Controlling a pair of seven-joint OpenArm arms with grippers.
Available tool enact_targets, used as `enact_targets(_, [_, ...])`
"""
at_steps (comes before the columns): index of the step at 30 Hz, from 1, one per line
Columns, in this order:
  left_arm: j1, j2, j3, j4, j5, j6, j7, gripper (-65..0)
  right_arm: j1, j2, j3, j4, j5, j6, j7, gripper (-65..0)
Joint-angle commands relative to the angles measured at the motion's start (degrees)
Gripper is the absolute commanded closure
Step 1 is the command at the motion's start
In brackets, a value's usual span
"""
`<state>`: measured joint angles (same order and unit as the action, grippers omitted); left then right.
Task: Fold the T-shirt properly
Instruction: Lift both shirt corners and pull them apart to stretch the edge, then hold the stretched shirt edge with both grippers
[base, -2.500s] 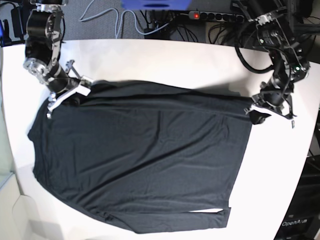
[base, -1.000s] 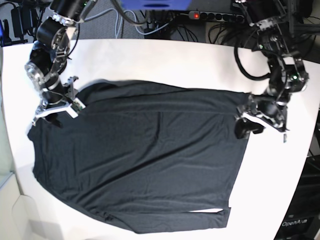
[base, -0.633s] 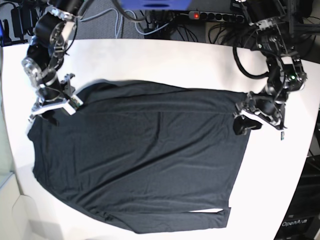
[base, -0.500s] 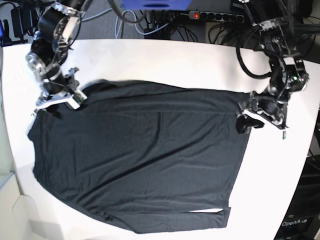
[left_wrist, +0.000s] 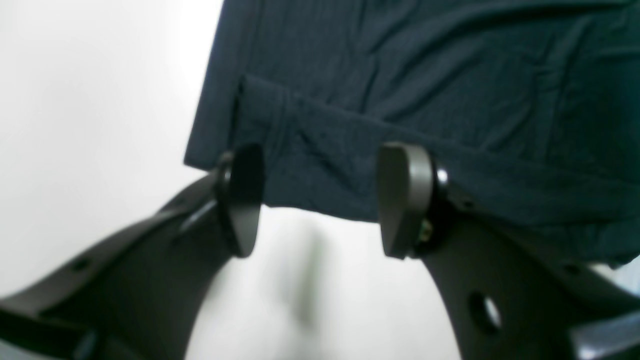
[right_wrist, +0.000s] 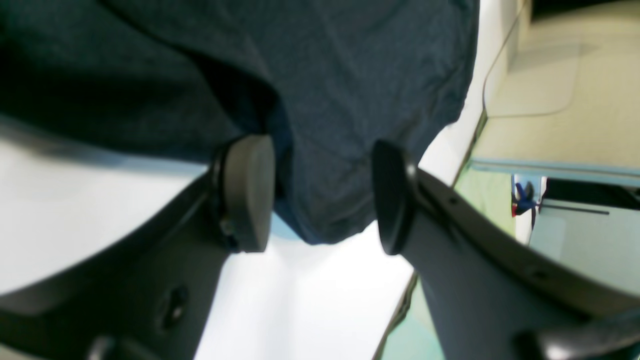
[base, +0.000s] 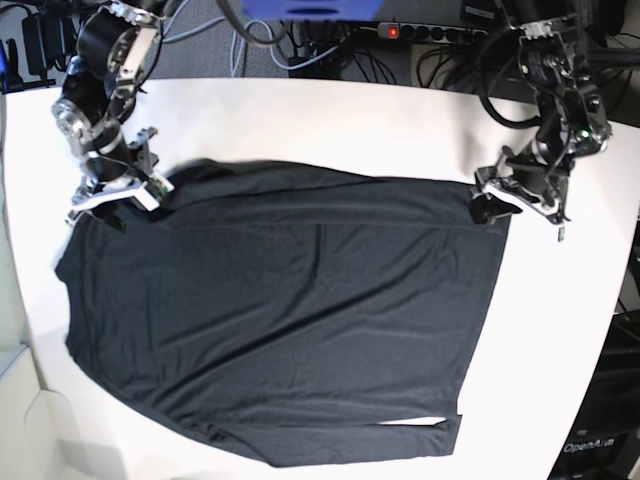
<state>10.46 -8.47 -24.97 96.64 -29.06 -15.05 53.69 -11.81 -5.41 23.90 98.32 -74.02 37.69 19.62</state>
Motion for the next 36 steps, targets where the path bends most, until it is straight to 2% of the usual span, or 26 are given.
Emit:
enact_targets(1, [-0.6,-0.5,-0.3,0.3,-0.9,-0.3,-1.2,-34.7,0.4,0.2,0.0,1.0,0.8,-0.4,0.6,-32.4])
enact_targets(9, [-0.7,-0.5,-0.3,-1.1,-0.6,0.1,-3.5,-34.7,0.5,0.2,-0.1,0.6,0.8,-0.4,0.6,-32.4])
enact_targets(19, [-1.2,-1.2,-1.5,-5.7,-0.6,0.2,-3.6,-34.7,0.8,0.2,-0.1,0.6,0.8,-0.4,0.6,-32.4])
enact_targets(36, [-2.0,-0.8,-2.7,-5.7,-0.6,0.2,-3.4,-34.7,-1.2,0.2,0.0,0.5,0.8,-0.5,0.5,-32.4])
